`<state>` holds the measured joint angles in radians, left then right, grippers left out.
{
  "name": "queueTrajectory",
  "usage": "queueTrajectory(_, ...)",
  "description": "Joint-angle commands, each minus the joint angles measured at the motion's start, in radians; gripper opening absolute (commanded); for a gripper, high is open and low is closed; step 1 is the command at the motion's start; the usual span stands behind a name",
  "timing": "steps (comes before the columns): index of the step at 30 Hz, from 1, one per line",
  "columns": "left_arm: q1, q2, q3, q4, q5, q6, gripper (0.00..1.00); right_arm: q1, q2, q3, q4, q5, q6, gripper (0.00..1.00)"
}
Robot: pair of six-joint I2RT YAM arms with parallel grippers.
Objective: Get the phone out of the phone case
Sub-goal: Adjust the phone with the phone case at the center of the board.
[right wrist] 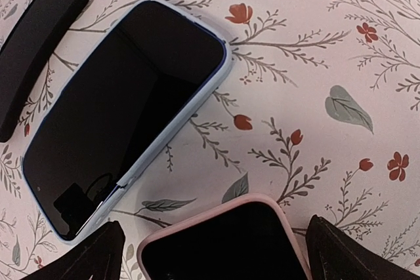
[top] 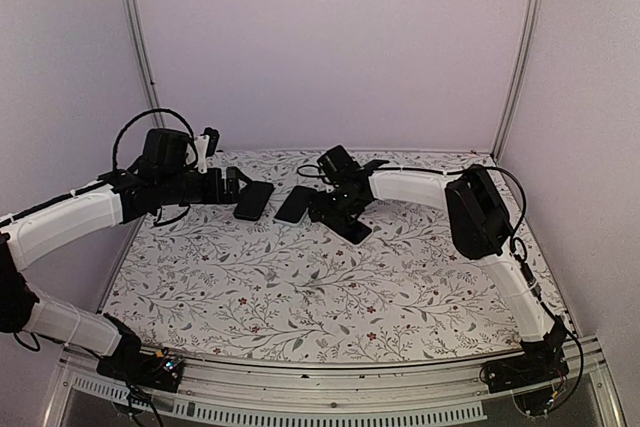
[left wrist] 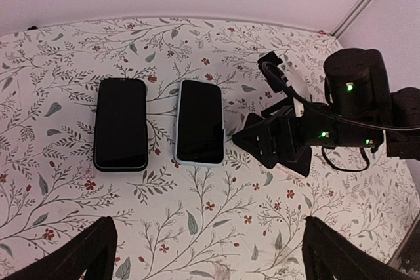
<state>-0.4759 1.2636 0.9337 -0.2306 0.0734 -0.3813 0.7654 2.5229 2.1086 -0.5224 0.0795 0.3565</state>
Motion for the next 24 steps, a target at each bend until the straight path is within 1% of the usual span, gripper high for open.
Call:
queueTrajectory(1, -0.012, 0.013, -0.003, -0.004, 0.014, 0.007, 0.99, 0.031, 0.035, 0.01, -0.081, 0.016, -0.026, 0.99)
queueTrajectory(11, -0.012, 0.0, -0.019, 0.001, 0.022, -0.012, 0.99, 0.065, 0.027, 0.009, -0.109, 0.036, -0.038, 0.99)
queueTrajectory(15, -0.012, 0.0, -0.018, 0.007, 0.03, -0.017, 0.99, 0.067, 0.021, 0.009, -0.14, 0.034, -0.011, 0.99)
queueTrajectory(18, -0.012, 0.005, -0.018, 0.011, 0.038, -0.02, 0.99, 0.081, 0.012, 0.001, -0.148, 0.067, -0.005, 0.99)
queueTrajectory(20, -0.013, 0.007, -0.018, 0.013, 0.039, -0.018, 0.99, 0.085, 0.0, -0.036, -0.128, 0.073, -0.036, 0.99)
queueTrajectory(24, -0.012, 0.01, -0.018, 0.008, 0.047, -0.015, 0.99, 0.084, -0.088, -0.21, -0.035, 0.067, -0.144, 0.99)
